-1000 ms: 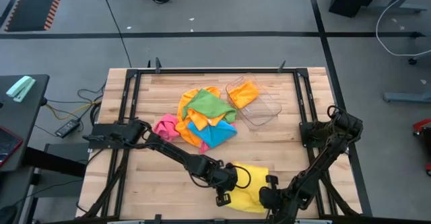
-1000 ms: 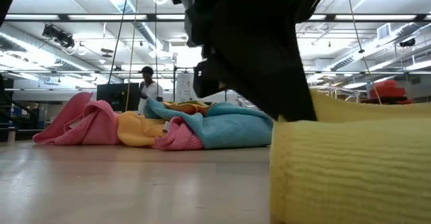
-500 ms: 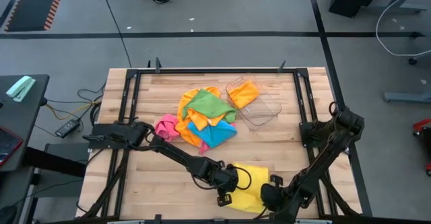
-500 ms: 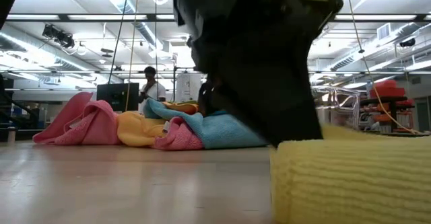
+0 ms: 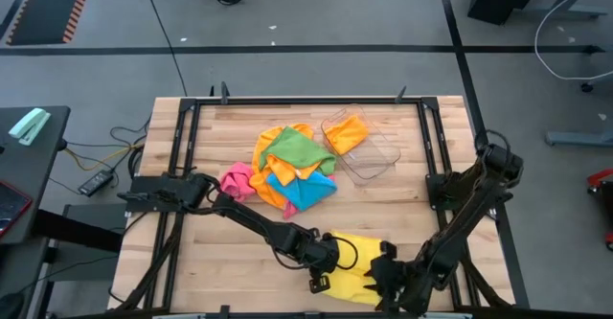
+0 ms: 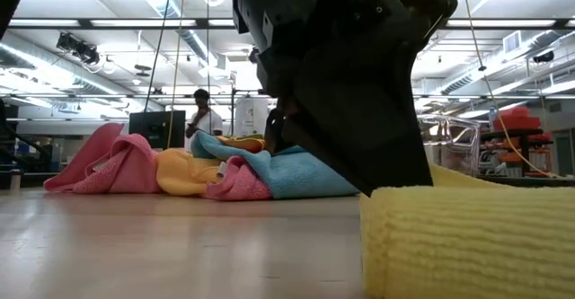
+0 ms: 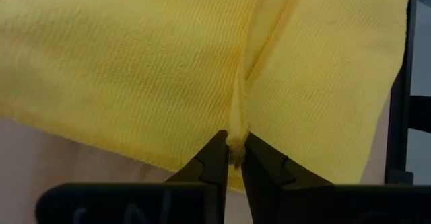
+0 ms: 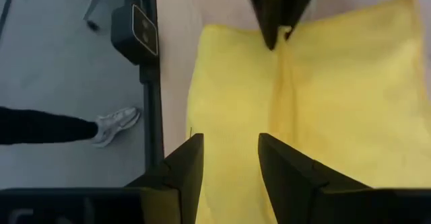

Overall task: Fold microfiber towels
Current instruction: Fold the yellow towel

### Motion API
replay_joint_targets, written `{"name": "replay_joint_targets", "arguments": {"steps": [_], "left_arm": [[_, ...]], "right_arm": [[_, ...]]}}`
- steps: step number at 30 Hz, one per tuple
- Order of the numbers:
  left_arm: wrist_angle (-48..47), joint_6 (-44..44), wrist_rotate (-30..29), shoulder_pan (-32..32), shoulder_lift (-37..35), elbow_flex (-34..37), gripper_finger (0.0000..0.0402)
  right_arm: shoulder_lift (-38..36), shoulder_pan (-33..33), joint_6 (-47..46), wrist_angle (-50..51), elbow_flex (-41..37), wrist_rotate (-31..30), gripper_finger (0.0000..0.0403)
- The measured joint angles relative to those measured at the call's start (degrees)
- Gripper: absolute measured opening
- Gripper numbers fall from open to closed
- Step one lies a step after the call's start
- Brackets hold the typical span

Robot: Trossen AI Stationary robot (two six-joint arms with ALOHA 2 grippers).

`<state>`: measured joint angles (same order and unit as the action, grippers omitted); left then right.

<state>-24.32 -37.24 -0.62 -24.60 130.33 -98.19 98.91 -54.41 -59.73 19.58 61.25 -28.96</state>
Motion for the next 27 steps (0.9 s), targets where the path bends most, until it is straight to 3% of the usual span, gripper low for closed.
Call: {"name": "replay_joint_targets", "arguments": {"steps": [3,12,20,27], "left_arm": [[-0.2,-0.1,0.0,0.0,0.0,0.0,0.0048],[-2.7,-1.0,0.6,0.0,-0.4,0.0,0.0059],[-3.9,0.9,3.9,0.0,-4.6,0.0,0.0111],[5.6,7.4,2.9,-1.5,-3.4,-0.1,0.0121]], "right_arm": [[3.8,0.5,2.5,-4.7,0.0,-0.2,0.0149],[13.1,2.4,2.3,-1.5,0.1,1.9,0.0137],[13.0,2.9,2.9,-2.0,0.1,3.1,0.0129],[12.6,3.7,2.7,-1.6,0.0,3.9,0.0128]]}}
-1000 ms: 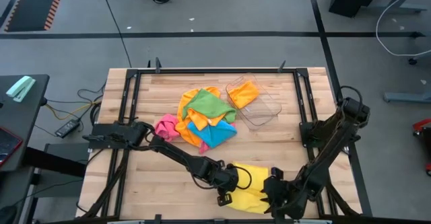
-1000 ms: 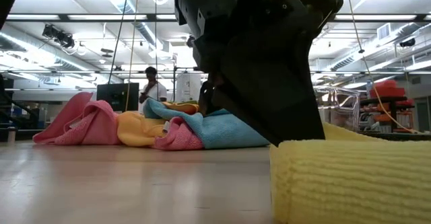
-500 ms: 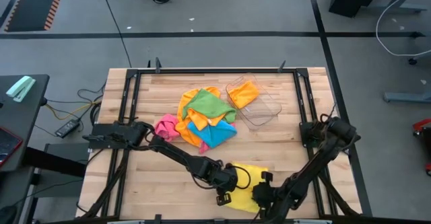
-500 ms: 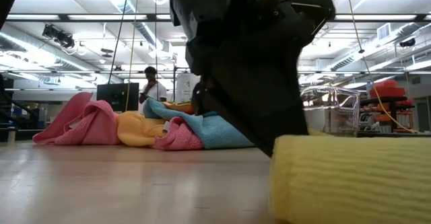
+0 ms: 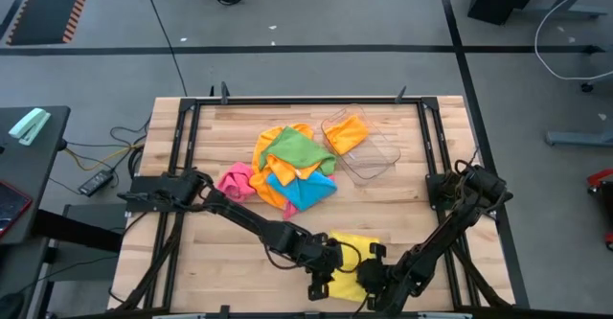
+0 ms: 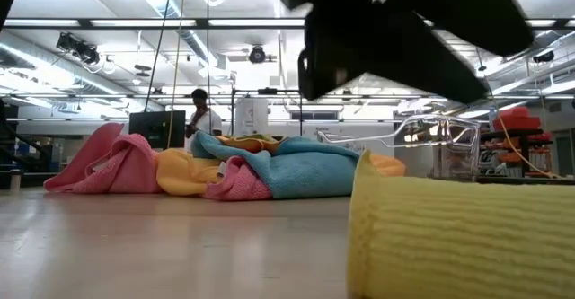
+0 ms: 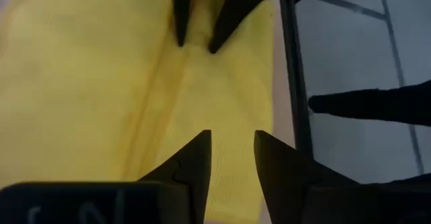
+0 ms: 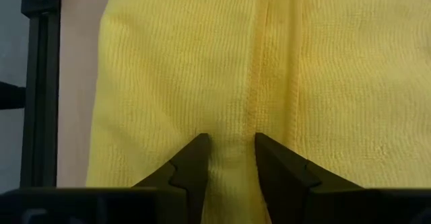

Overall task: Fold microfiber towels
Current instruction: Fold the yellow towel

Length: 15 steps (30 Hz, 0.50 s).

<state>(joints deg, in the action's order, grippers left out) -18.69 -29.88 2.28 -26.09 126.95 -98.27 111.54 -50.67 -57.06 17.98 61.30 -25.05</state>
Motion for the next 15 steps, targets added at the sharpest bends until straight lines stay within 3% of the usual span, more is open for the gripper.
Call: {"name": "replay_joint_targets", "arguments": {"steps": [5,15], "left_arm": [[-0.4,0.6,-6.1,-1.0,3.7,0.0,0.0111],[-5.1,0.5,-5.4,-0.8,4.7,0.0,0.012]], "right_arm": [[0.0,0.3,-0.3,-0.6,-0.1,-0.1,0.0128],[-1.4,-0.9,1.5,2.7,-0.1,2.3,0.0129]]}}
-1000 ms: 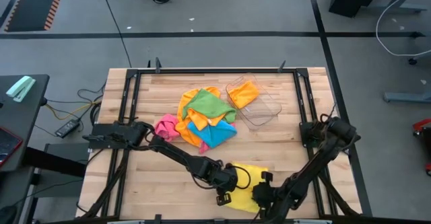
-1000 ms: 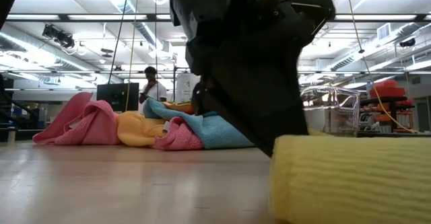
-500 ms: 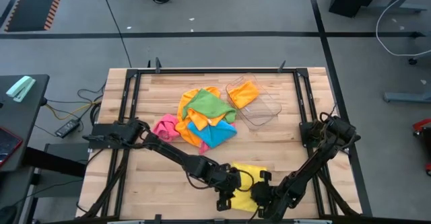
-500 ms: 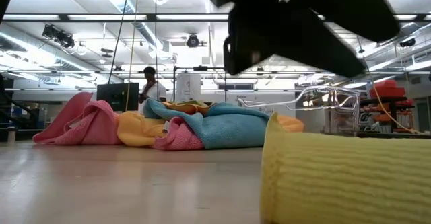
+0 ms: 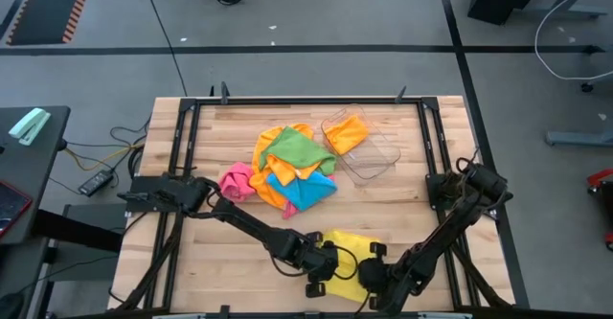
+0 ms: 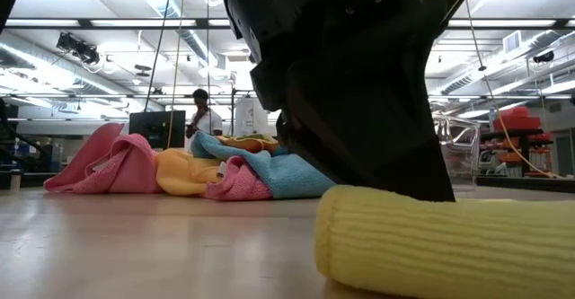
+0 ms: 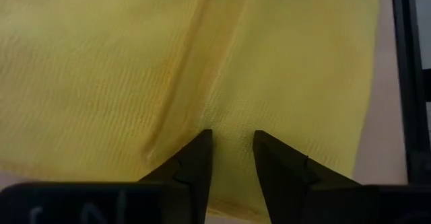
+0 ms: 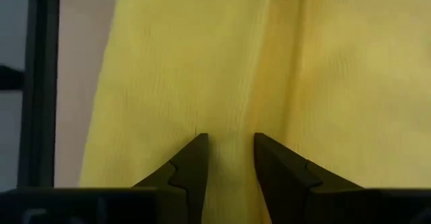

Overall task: Fold microfiber towels
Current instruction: Fold the yellow towel

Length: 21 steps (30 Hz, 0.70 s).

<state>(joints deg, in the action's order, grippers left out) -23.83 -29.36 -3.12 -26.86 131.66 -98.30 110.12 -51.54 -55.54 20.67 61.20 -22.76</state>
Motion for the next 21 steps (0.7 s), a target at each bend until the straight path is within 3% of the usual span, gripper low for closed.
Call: {"name": "replay_joint_targets", "arguments": {"steps": [8,13,21], "left_arm": [[-0.4,0.0,0.5,-0.2,0.0,0.0,0.0113],[-0.3,-0.4,0.9,-0.2,-0.4,0.0,0.0118],[-0.5,1.8,1.8,0.0,-3.3,0.1,0.0113]], "right_arm": [[-4.7,-2.1,0.5,10.9,-0.1,0.7,0.0129],[-7.1,-3.6,1.8,11.2,-0.1,0.6,0.0129],[-9.5,-6.3,22.2,0.4,0.0,0.1,0.0129]]}}
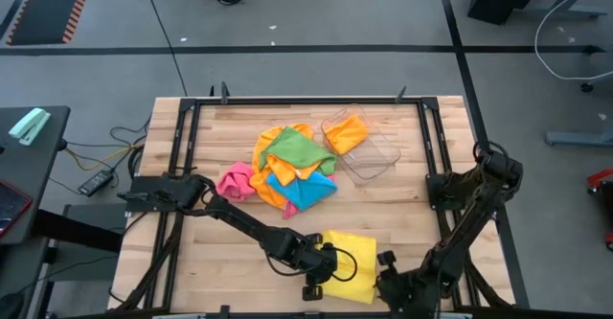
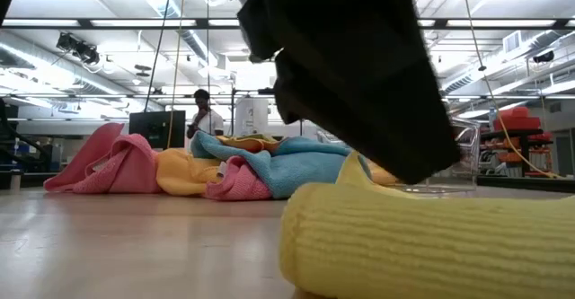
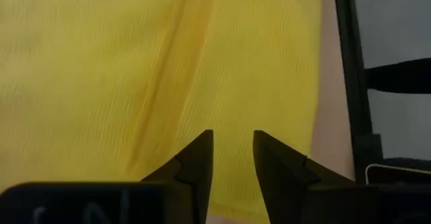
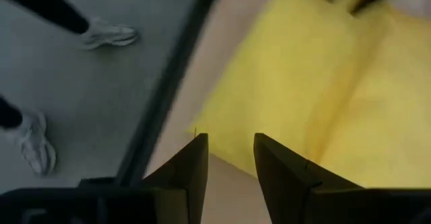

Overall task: Fold microfiber towels
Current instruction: Fold the yellow towel

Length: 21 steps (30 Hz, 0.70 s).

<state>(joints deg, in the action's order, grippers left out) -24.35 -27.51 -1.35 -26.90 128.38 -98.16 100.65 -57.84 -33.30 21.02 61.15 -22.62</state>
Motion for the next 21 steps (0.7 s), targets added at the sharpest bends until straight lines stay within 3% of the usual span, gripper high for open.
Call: {"name": "replay_joint_targets", "arguments": {"steps": [9,13,17,21], "left_arm": [[-1.0,3.2,5.0,-0.2,-0.1,0.0,0.0112],[-2.5,11.8,5.0,-1.8,-0.4,0.0,0.0122],[-5.2,22.7,4.6,-4.0,-1.2,-0.1,0.0161],[-7.5,34.5,-3.5,-6.7,-1.3,-0.4,0.021]], "right_arm": [[0.1,1.2,12.7,1.0,0.0,3.8,0.0158],[0.1,1.8,18.5,0.1,0.0,4.7,0.0175],[0.1,2.6,19.8,-1.3,0.0,6.3,0.0195],[0.1,3.3,16.9,-1.3,0.0,6.4,0.0213]]}}
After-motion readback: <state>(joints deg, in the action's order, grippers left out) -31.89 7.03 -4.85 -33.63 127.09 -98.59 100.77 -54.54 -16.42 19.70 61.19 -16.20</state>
